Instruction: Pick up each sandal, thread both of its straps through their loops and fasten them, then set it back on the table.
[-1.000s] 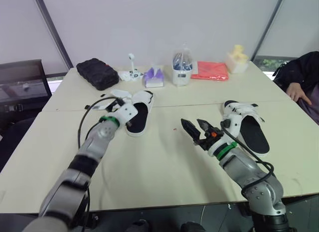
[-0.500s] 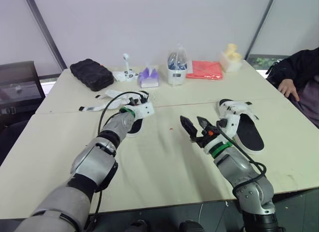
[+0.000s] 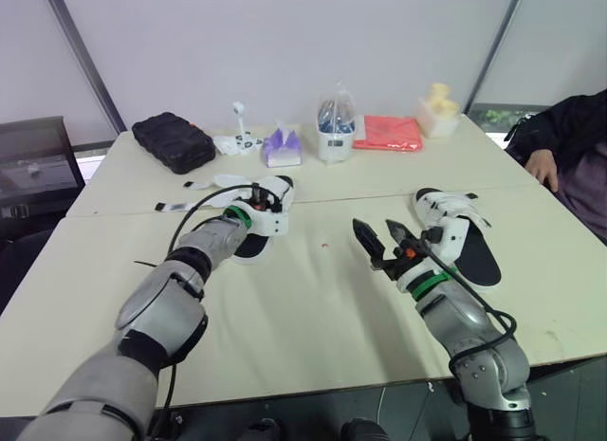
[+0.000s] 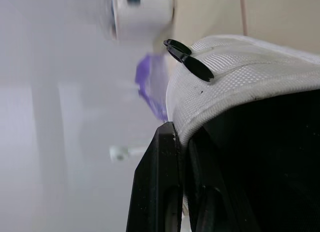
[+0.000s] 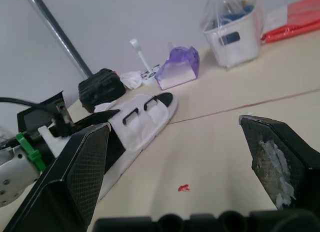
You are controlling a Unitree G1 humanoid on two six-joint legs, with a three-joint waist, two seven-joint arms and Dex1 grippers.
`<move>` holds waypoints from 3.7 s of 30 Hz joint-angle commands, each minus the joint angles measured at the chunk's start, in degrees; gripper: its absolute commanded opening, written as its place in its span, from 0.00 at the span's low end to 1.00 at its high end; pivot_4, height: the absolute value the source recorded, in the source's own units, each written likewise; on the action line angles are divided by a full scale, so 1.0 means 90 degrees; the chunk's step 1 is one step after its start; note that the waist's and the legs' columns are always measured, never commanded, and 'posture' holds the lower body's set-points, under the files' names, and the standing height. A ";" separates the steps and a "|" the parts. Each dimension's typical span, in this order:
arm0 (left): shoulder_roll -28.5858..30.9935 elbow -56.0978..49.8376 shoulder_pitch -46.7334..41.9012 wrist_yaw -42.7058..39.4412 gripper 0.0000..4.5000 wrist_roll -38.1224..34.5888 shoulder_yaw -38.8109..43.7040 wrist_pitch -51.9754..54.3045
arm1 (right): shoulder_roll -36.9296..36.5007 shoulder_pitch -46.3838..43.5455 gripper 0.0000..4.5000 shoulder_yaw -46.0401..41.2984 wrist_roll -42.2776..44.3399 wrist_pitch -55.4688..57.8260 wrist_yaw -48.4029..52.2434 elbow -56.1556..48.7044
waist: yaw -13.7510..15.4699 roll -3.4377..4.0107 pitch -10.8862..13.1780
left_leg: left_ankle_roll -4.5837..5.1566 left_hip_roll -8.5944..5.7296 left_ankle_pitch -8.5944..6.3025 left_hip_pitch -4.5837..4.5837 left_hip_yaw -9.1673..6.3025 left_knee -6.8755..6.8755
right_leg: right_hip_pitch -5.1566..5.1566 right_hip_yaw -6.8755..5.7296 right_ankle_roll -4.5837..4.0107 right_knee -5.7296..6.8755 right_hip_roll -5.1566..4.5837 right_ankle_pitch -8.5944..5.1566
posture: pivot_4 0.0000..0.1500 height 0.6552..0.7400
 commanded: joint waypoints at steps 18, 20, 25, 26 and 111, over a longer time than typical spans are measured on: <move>0.1855 -0.5514 0.2581 -0.0700 0.01 -0.0371 0.0597 -0.3125 | -0.1358 0.0790 1.00 -0.0738 0.1214 0.0812 0.1395 -0.0591 | 0.0097 0.0004 -0.0004 | 0.0001 -0.0002 0.0000 0.0005 0.0010 0.0013 | 0.0001 0.0010 -0.0002 0.0015 -0.0008 0.0001 | 1.00 1.00; 0.2034 -0.5469 0.2583 -0.0947 0.01 -0.0484 0.0631 -0.3434 | -0.1432 0.0842 1.00 -0.0735 0.1148 0.0822 0.1419 -0.0573 | 0.0097 0.0004 -0.0004 | 0.0001 -0.0002 0.0000 0.0005 0.0010 0.0015 | 0.0001 0.0010 -0.0002 0.0017 -0.0008 0.0001 | 1.00 1.00; 0.2259 -0.5455 0.2587 -0.1406 0.01 -0.0822 0.0769 -0.4032 | -0.1461 0.0877 1.00 -0.0752 0.1152 0.0815 0.1490 -0.0448 | 0.0100 0.0003 -0.0005 | 0.0001 -0.0002 0.0000 0.0005 0.0012 0.0031 | 0.0001 0.0011 -0.0002 0.0030 -0.0008 0.0001 | 1.00 1.00; 0.2274 -0.5496 0.2606 -0.1523 0.01 -0.0896 0.0764 -0.4134 | -0.1464 0.0894 1.00 -0.0740 0.1184 0.0838 0.1520 -0.0455 | 0.0107 0.0003 -0.0005 | 0.0001 -0.0002 0.0000 0.0005 0.0012 0.0033 | 0.0001 0.0011 -0.0002 0.0032 -0.0008 0.0001 | 1.00 1.00; -0.0700 -0.5567 0.3130 -0.4577 1.00 -1.0870 0.5023 0.8977 | -0.2441 -0.0074 0.01 0.1863 -0.1967 -0.0956 0.5212 0.2021 | 0.0119 -0.0003 -0.0021 | 0.0011 0.0000 -0.0011 0.0060 0.0002 0.0089 | 0.0087 -0.0006 -0.0003 0.0035 -0.0012 -0.0003 | 1.00 1.00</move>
